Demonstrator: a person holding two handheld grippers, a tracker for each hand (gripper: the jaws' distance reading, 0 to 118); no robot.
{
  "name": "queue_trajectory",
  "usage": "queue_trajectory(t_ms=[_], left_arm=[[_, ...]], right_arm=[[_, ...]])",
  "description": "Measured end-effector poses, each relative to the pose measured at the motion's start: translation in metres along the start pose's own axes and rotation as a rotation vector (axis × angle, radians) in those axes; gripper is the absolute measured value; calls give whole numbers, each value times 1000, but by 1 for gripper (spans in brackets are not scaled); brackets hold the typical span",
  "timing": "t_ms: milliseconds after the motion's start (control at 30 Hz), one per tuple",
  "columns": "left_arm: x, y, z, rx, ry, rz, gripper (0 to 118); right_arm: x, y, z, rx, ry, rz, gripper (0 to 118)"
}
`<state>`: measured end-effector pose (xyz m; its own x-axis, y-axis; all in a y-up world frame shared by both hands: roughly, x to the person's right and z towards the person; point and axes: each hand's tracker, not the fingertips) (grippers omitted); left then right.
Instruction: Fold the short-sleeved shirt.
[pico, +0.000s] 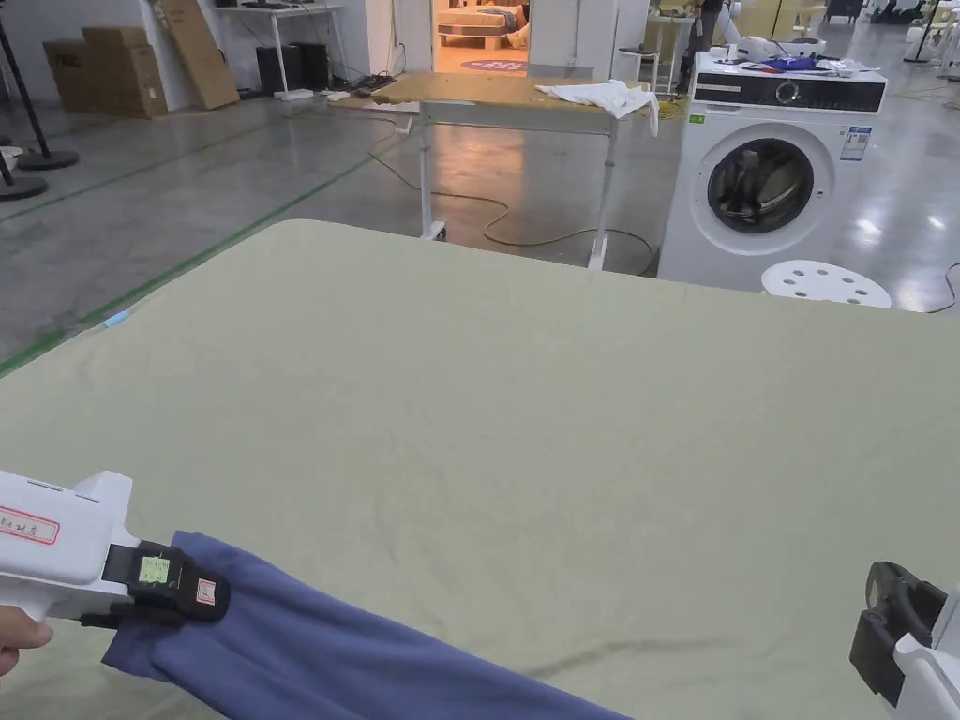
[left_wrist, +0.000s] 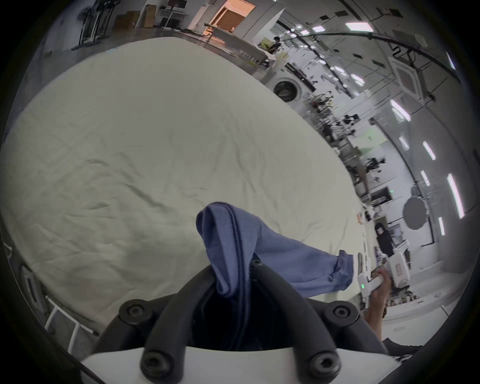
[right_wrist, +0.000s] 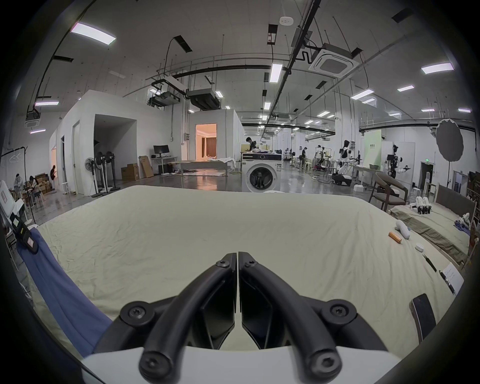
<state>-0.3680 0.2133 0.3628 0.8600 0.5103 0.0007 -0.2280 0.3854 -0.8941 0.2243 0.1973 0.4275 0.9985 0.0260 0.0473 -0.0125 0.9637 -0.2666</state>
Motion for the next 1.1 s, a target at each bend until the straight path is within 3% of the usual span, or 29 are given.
queue_trajectory(t_ms=[133,333,500,867,967,1100], left_arm=[[28,-6,1,-20,-25,-13,4],[85,-19,-17,-91,-232,-13,4],[131,-30,-51,-129,-267,-38,5],[177,-66,-173,-283,-90,-126,5],[184,-74,-193,-273,2,-161,5],[186,-83,-203,-274,15,-170,11]], right_arm=[[-1,0,-2,2,14,-4,0],[0,-2,1,1,21,-10,0],[7,-7,5,-8,12,-16,0],[28,-17,15,-35,-29,-29,0],[31,-18,18,-42,-39,-30,0],[35,-20,20,-48,-46,-27,0]])
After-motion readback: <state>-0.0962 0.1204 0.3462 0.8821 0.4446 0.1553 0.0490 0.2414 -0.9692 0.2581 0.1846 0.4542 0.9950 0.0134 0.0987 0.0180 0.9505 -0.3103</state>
